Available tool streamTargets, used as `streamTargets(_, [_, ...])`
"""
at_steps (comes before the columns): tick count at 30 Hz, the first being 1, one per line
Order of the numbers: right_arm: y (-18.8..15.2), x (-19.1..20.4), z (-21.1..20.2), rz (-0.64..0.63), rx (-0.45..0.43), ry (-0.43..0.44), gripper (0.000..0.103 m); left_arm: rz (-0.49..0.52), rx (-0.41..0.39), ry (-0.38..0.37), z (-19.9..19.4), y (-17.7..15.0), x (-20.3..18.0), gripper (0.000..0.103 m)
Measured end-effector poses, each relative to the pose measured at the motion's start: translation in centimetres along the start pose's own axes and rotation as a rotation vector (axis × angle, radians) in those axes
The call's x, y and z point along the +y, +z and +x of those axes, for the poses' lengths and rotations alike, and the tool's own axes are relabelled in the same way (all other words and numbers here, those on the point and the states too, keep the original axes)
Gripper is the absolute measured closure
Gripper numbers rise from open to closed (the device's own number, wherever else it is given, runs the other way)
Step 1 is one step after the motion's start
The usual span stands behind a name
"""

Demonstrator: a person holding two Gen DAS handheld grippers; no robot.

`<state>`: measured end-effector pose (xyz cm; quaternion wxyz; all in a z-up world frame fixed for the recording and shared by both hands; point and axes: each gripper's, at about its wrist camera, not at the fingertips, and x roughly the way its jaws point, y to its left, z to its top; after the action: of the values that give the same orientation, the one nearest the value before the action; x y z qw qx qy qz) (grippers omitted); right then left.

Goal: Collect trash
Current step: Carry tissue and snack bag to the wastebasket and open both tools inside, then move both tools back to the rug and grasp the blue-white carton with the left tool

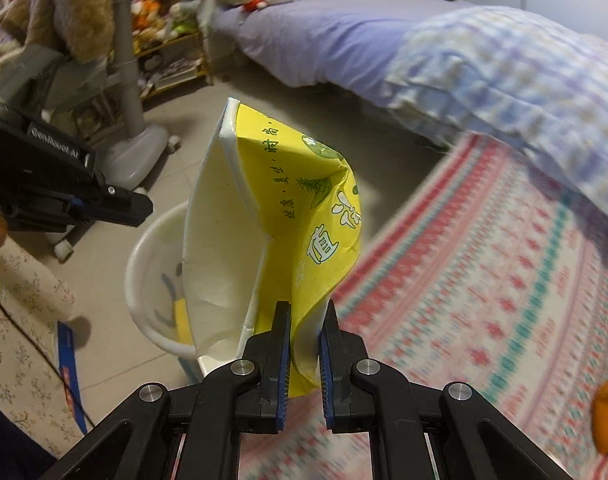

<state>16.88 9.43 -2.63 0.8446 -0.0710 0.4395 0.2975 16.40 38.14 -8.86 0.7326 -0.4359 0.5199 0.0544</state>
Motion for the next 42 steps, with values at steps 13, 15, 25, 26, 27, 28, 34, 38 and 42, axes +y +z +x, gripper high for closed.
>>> streamTargets(13, [3.9, 5.1, 9.1, -0.178, 0.140, -0.086, 0.058, -0.061, -0.070, -0.007, -2.1, 0.9, 1.3, 0.096])
streamTargets(15, [3.6, 4.1, 8.0, -0.146, 0.127, -0.079, 0.058, -0.040, -0.074, -0.003, -2.2, 0.5, 0.7, 0.096])
streamTargets(25, [0.9, -3.4, -2.4, -0.040, 0.066, -0.128, 0.058, 0.232, -0.017, -0.008, -1.5, -5.8, -6.9, 0.091])
streamTargets(26, [0.5, -4.4, -3.6, -0.029, 0.059, -0.139, 0.058, 0.275, 0.007, -0.014, -1.1, -6.9, -8.0, 0.084])
streamTargets(27, [0.1, -5.5, -5.0, -0.016, 0.051, -0.157, 0.058, 0.319, 0.034, -0.017, -0.4, -7.9, -9.2, 0.055])
streamTargets(28, [-0.4, -6.9, -6.5, 0.002, 0.040, -0.180, 0.057, 0.360, 0.059, -0.020, 0.3, -9.0, -10.3, 0.031])
streamTargets(34, [-4.1, -15.4, -14.0, 0.162, -0.012, -0.282, 0.044, 0.473, 0.165, -0.029, 4.4, -16.5, -15.4, 0.027])
streamTargets(38, [-7.1, -19.2, -16.9, 0.252, -0.035, -0.331, 0.044, 0.482, 0.288, -0.065, 8.1, -22.5, -18.6, 0.027])
streamTargets(42, [-9.4, -22.0, -18.0, 0.321, -0.003, -0.319, 0.044, 0.439, 0.407, -0.067, 12.1, -26.7, -20.4, 0.027])
